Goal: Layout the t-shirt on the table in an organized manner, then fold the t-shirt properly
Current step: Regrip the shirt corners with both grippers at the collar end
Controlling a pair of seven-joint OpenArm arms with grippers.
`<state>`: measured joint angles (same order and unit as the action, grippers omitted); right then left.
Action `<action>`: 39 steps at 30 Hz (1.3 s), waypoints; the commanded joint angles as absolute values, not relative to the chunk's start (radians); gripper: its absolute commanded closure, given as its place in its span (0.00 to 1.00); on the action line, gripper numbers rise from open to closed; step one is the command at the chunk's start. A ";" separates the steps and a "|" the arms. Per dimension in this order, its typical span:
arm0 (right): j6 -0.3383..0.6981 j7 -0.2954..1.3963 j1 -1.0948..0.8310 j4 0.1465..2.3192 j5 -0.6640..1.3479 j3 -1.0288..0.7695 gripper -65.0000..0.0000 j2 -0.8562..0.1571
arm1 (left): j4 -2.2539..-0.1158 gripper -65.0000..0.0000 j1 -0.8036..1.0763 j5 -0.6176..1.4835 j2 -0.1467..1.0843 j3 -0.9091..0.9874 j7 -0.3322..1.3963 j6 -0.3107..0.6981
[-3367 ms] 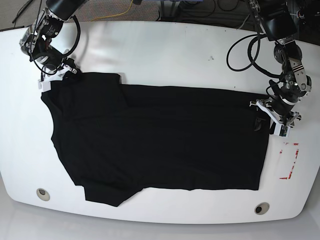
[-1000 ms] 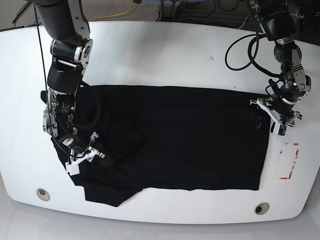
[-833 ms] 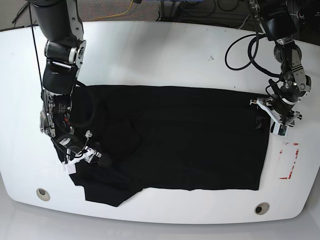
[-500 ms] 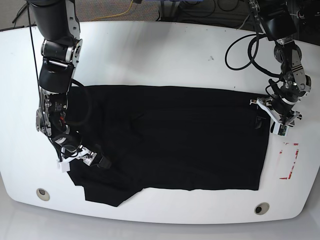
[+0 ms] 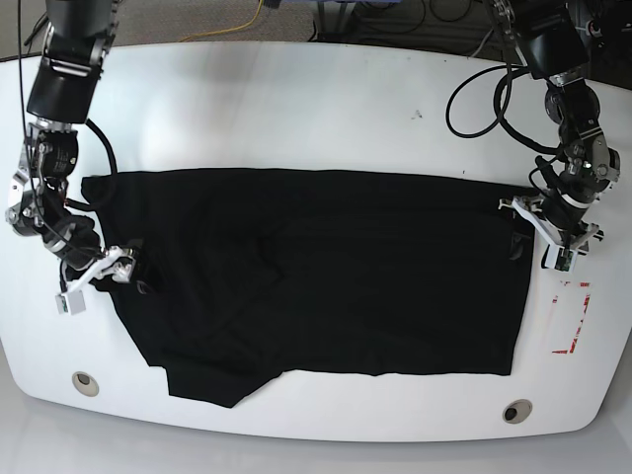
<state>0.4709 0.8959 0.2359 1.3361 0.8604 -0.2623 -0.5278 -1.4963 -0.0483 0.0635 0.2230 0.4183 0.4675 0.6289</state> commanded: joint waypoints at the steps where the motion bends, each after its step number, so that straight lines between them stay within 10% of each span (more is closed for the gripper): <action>1: 0.455 0.878 0.186 1.394 0.874 -0.308 0.02 -0.564 | -1.537 0.47 -0.073 0.079 0.240 0.424 0.430 0.624; 39: 0.638 0.697 -0.024 1.368 0.262 -0.608 0.02 -0.424 | -1.537 0.47 -0.070 0.079 0.239 0.426 0.335 0.622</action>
